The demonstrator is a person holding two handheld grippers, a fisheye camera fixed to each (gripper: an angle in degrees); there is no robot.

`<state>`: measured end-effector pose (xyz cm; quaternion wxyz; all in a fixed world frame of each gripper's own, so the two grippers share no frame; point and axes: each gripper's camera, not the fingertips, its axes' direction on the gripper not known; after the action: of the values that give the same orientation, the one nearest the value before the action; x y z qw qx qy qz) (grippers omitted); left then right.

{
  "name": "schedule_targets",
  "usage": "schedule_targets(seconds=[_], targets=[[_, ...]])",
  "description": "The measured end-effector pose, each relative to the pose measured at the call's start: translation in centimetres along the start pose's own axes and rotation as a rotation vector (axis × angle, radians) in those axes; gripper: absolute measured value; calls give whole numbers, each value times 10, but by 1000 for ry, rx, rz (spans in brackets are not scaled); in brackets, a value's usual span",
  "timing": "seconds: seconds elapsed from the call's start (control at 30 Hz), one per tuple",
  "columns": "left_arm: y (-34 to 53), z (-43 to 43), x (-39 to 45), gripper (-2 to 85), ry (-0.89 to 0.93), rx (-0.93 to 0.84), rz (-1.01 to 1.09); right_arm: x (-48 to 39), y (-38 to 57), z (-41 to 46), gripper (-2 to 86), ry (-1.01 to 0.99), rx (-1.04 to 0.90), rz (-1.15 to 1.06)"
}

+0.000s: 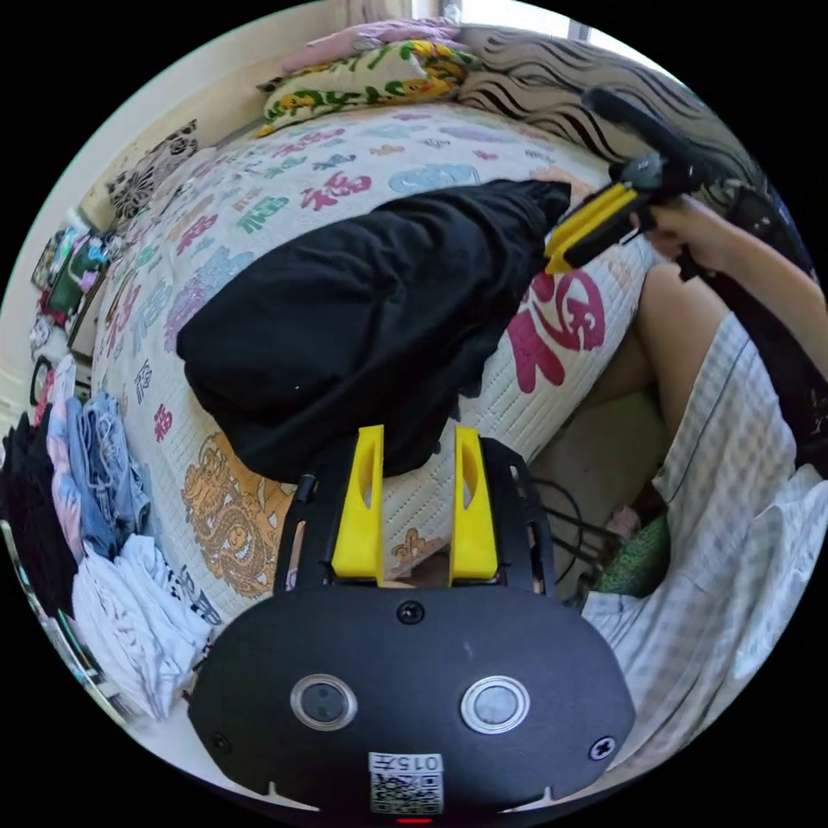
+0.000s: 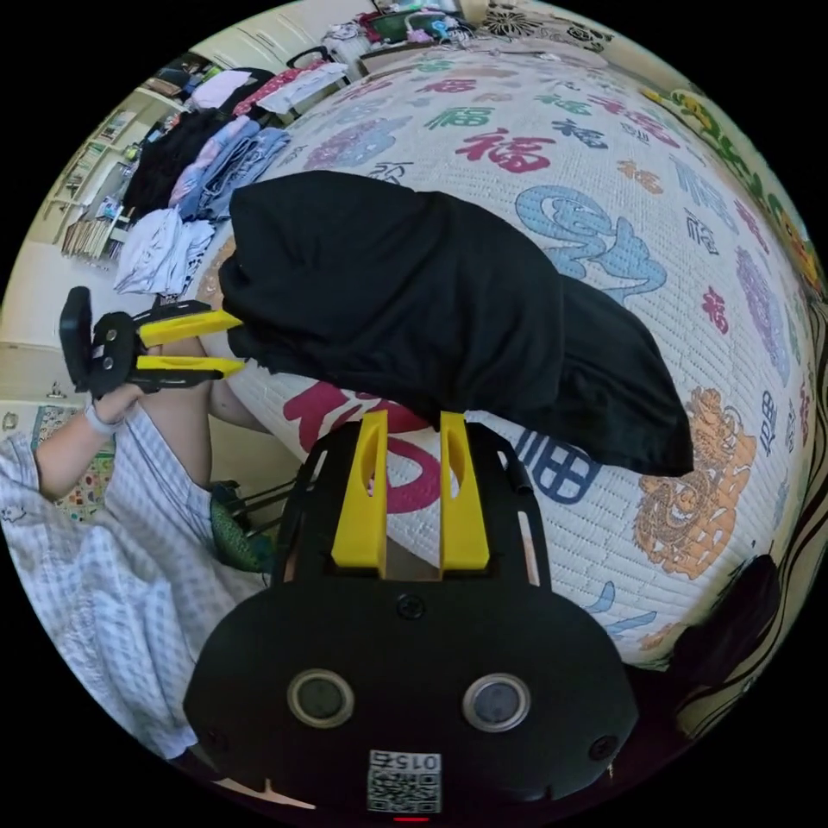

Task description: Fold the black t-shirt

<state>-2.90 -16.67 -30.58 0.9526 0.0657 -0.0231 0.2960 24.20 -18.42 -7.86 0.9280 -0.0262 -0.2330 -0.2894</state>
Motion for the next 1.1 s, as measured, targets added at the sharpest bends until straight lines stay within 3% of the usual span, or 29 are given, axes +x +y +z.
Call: schedule_targets(seconds=[0.23,0.37,0.43,0.63,0.77,0.87,1.1], targets=[[-20,-4,39,103,-38,28,81,-55,20,-13,97,224,15,-390],[-27,-27,60,83,-25,156,114,-76,20,-10,86,255,-17,-566],[-40,-21,67,97,-17,95,120,-83,17,-5,86,309,-78,-631],[-42,-26,49,88,175,68,38,-91,18,-10,69,286,-150,-727],[-34,-46,40,11,184,78,7,-90,17,-26,25,208,-157,-651],[-27,-89,44,-1,102,153,15,-90,26,-68,9,164,-39,-542],[7,-287,45,-6,-80,560,-21,-102,83,-256,0,76,405,-269]])
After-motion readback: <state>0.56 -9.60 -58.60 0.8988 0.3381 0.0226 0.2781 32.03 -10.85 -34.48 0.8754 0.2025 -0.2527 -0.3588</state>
